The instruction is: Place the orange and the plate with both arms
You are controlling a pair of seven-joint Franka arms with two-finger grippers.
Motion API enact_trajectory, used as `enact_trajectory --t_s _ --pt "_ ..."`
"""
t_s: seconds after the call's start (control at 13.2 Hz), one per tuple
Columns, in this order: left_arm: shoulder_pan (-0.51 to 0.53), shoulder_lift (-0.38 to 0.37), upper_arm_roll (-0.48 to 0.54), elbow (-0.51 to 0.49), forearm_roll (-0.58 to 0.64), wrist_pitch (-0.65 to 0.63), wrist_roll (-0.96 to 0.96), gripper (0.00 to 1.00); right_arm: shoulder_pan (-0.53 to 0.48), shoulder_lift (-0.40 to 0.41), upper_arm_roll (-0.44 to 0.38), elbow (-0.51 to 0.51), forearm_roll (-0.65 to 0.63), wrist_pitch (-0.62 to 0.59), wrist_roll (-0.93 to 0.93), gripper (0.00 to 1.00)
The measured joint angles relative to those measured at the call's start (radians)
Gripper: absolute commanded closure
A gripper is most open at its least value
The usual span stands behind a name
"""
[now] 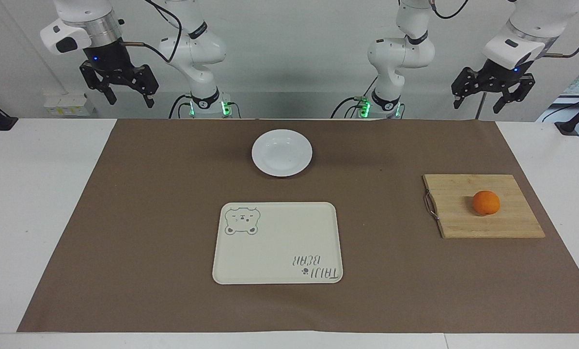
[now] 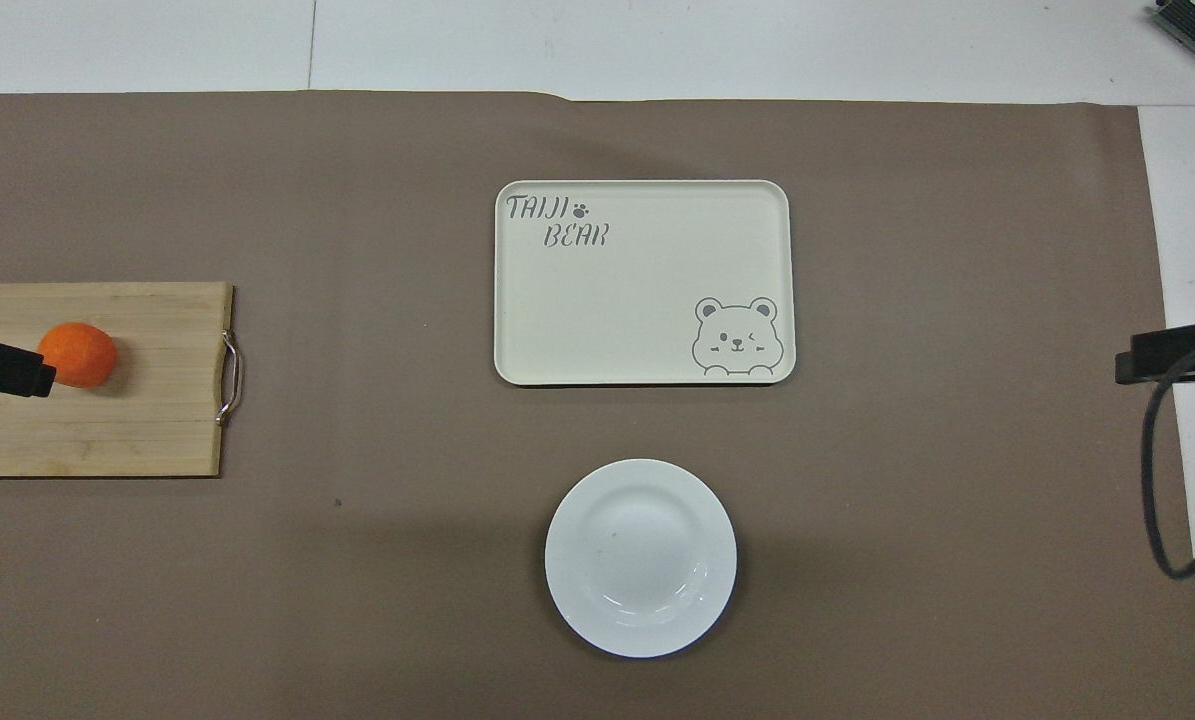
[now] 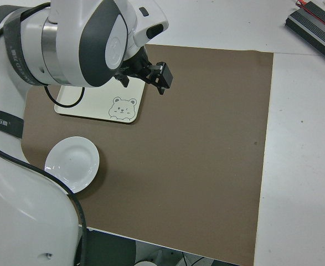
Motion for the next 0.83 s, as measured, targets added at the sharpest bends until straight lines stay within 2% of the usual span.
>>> enact_trajectory --t_s 0.83 --pt "0.024 0.001 0.007 -0.001 0.000 0.050 0.015 0.00 0.000 0.000 0.000 0.000 0.000 0.000 0.000 0.00"
